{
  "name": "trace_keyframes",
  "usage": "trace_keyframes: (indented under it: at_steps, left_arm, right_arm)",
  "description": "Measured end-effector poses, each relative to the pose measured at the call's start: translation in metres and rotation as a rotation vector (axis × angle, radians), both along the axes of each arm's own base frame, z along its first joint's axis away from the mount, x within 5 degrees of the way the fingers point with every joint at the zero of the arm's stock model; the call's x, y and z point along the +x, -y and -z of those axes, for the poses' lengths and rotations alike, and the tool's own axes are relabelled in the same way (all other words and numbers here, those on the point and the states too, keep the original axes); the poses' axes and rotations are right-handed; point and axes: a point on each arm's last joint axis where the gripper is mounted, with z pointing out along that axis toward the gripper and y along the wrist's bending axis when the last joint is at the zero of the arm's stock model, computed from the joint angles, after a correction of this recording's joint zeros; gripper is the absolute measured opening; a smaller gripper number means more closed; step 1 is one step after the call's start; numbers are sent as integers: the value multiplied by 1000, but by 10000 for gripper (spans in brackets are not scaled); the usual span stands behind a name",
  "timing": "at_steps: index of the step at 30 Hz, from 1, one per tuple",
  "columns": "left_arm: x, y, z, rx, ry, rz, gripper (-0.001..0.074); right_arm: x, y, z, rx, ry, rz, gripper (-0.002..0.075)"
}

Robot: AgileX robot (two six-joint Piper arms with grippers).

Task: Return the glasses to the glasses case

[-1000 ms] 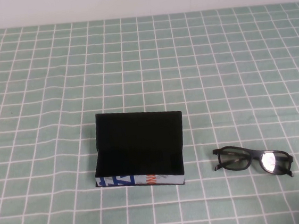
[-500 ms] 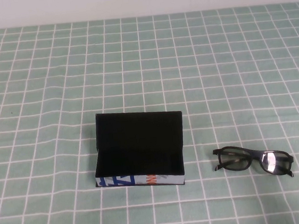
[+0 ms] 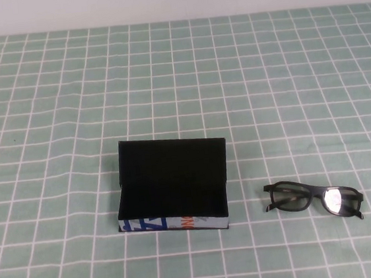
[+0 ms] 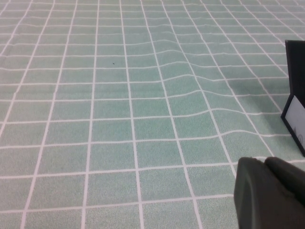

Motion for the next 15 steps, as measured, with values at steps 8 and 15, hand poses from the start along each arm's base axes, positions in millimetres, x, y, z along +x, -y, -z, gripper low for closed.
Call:
trace_keyframes:
  at_steps: [8,15]
  left_arm:
    - [0,0,0,0,0,0,-4]
    - [0,0,0,-2,0,0,-4]
  right_arm:
    - [46,-16,-109,-279,-496,-37,-13]
    - [152,-21,-124,-342,-1044,-203,-13]
